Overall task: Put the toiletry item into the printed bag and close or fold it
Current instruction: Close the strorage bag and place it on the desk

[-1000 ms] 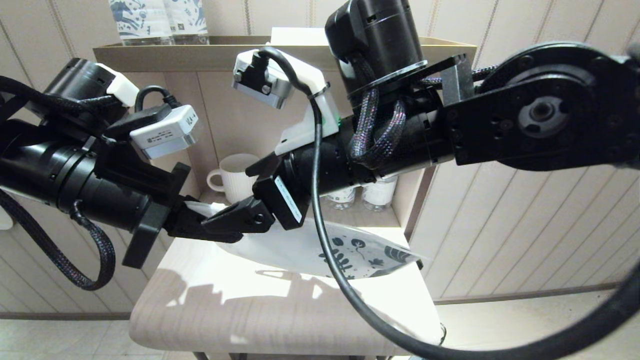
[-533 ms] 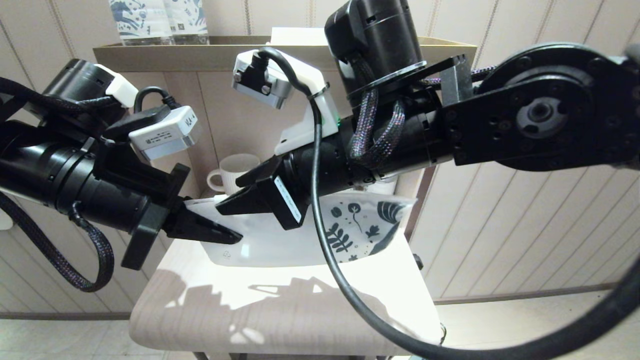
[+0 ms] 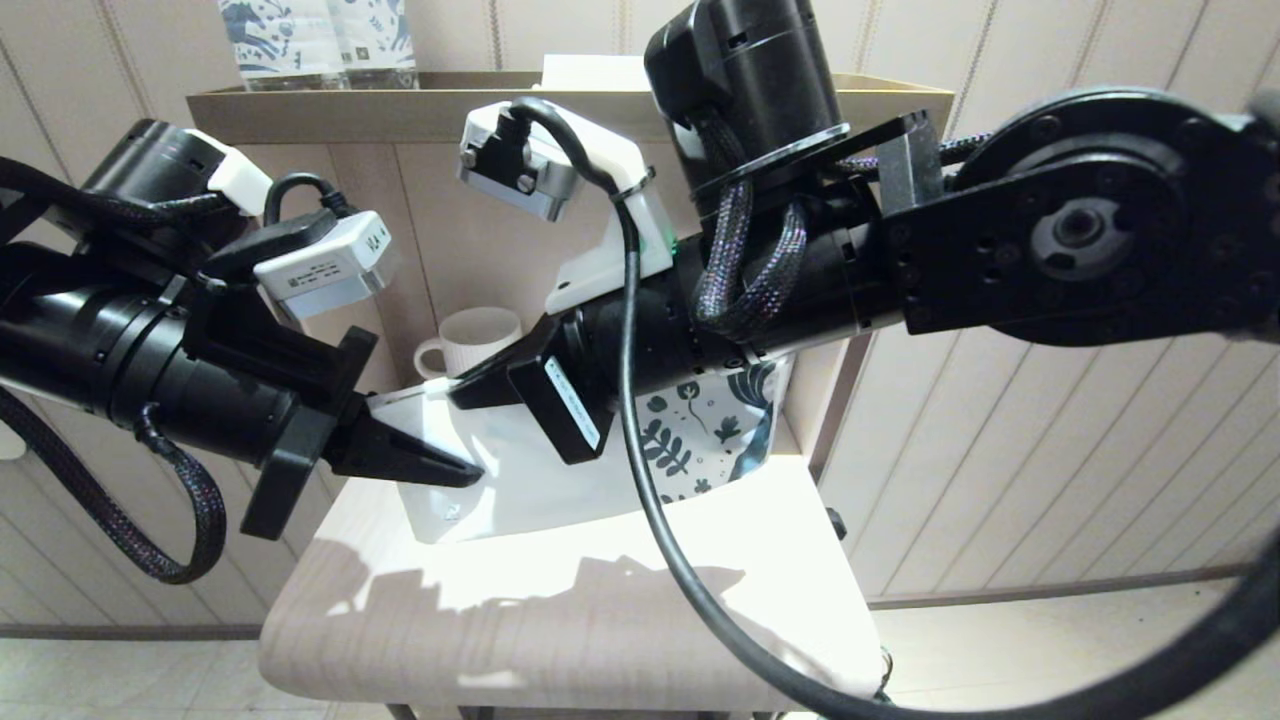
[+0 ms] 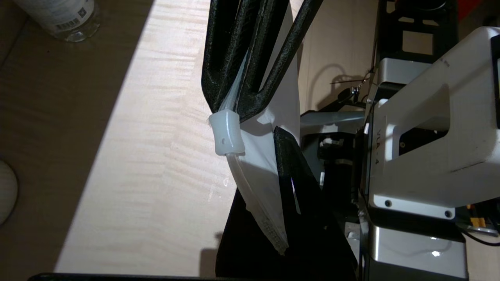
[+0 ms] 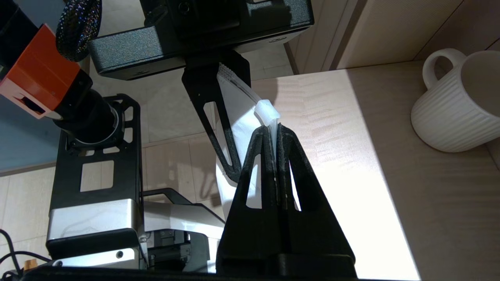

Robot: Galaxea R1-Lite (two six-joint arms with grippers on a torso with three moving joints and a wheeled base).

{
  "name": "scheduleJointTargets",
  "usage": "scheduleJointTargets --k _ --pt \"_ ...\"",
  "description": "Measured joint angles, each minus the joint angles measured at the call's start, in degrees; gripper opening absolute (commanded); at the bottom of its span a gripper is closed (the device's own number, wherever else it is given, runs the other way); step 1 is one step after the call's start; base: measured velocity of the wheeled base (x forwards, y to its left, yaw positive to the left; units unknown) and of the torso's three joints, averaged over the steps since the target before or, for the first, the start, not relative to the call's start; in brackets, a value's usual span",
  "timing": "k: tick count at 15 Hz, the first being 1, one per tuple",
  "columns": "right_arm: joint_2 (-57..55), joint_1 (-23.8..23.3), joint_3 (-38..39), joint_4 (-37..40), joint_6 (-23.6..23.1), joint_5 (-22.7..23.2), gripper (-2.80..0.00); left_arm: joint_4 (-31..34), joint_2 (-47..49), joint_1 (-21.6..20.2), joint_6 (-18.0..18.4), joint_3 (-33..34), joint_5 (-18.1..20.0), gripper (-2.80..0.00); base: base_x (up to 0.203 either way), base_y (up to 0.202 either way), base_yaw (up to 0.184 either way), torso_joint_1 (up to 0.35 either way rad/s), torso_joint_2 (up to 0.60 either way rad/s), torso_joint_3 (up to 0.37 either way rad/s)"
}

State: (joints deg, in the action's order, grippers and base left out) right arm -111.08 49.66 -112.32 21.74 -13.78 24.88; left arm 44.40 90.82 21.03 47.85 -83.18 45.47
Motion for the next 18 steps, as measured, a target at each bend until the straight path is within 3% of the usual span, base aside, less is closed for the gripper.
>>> scheduleJointTargets --k 4,13,14,18 --pt "0.55 0.11 0.04 0.92 -0.02 -1.04 -2.80 0.34 -0.17 0.09 0.04 0.54 1.84 -2.80 0.000 0.000 0.000 0.000 0.00 0.000" --pt "1.90 1.29 0.17 4.57 -1.11 -1.73 -2.80 0.06 -0.96 0.09 0.46 3.22 1.71 -2.80 0.000 0.000 0.000 0.000 0.00 0.000" --pt "1.93 1.29 0.17 4.56 -1.18 -1.77 0.00 0.07 -0.96 0.09 0.46 3.21 1.70 -2.80 0.000 0.000 0.000 0.000 0.00 0.000" --pt "2.01 1.23 0.15 4.30 -1.15 -1.76 0.00 0.11 -0.80 0.07 0.49 3.05 1.59 -2.80 0.000 0.000 0.000 0.000 0.00 0.000"
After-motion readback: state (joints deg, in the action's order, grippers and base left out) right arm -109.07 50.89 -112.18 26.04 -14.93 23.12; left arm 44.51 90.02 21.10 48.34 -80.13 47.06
